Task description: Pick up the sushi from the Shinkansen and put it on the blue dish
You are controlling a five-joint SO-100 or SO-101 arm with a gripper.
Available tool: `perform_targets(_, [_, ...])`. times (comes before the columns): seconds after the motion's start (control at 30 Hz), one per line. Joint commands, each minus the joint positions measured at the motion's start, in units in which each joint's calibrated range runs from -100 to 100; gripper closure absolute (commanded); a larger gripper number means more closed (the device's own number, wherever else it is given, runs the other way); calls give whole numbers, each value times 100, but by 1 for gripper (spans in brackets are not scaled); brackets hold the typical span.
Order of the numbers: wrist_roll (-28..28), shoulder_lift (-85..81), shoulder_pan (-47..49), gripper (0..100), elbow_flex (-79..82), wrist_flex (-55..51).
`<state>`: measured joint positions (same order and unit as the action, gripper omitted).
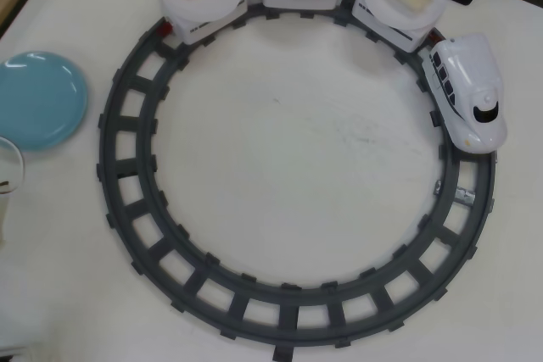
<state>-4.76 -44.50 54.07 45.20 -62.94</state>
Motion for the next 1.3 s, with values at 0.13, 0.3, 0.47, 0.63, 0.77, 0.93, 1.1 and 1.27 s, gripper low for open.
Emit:
perform_targets(0.13, [37, -158, 16, 85, 178, -122])
perform_targets(0.3, [37, -158, 16, 85, 187, -122])
perform_targets(0.47, [37, -158, 16, 85, 187, -122])
perform_targets(0.63, [37, -158, 16, 85, 187, -122])
perform_targets(0.77, [37, -158, 16, 85, 169, -114])
perform_targets(0.93, [37, -158, -19, 85, 169, -114])
perform_targets(1.1, [26, -158, -55, 85, 133, -131])
perform_targets(1.27, [16, -167, -63, 85, 106, -156])
